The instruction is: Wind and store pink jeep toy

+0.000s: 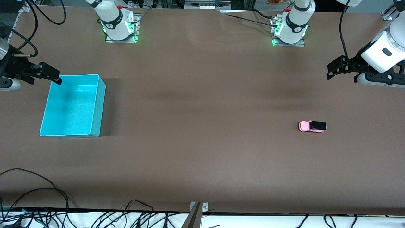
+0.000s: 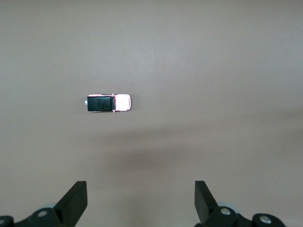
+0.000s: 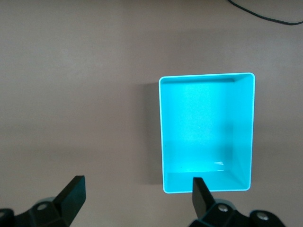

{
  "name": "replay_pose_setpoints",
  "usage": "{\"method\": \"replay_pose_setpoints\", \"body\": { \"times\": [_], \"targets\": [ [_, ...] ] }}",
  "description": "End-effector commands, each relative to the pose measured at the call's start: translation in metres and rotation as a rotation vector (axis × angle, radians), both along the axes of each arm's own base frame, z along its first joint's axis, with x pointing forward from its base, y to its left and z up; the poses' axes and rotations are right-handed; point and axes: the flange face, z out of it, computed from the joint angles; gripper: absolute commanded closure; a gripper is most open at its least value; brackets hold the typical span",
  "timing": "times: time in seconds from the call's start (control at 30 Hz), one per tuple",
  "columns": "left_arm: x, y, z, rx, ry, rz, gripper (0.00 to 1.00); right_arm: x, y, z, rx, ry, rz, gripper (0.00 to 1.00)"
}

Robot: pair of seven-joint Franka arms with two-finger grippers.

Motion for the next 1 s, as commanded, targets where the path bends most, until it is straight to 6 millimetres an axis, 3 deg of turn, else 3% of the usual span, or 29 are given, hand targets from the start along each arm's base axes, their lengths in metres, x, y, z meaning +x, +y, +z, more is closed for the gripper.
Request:
{"method": "replay_pose_setpoints", "body": {
  "times": [0.0, 0.97],
  "targets": [
    [0.0017, 0.0024, 0.0063, 0.014, 0.002, -0.027, 0.00, -0.0053, -0.0021, 0.0018, 0.018, 0.002, 0.006, 0.00],
    [0.0047, 0.0085, 0.0012, 0.013, 0.011, -0.019, 0.00, -0.0053, -0.0023, 0.0018, 0.016, 0.002, -0.006, 0.00]
  ]
}}
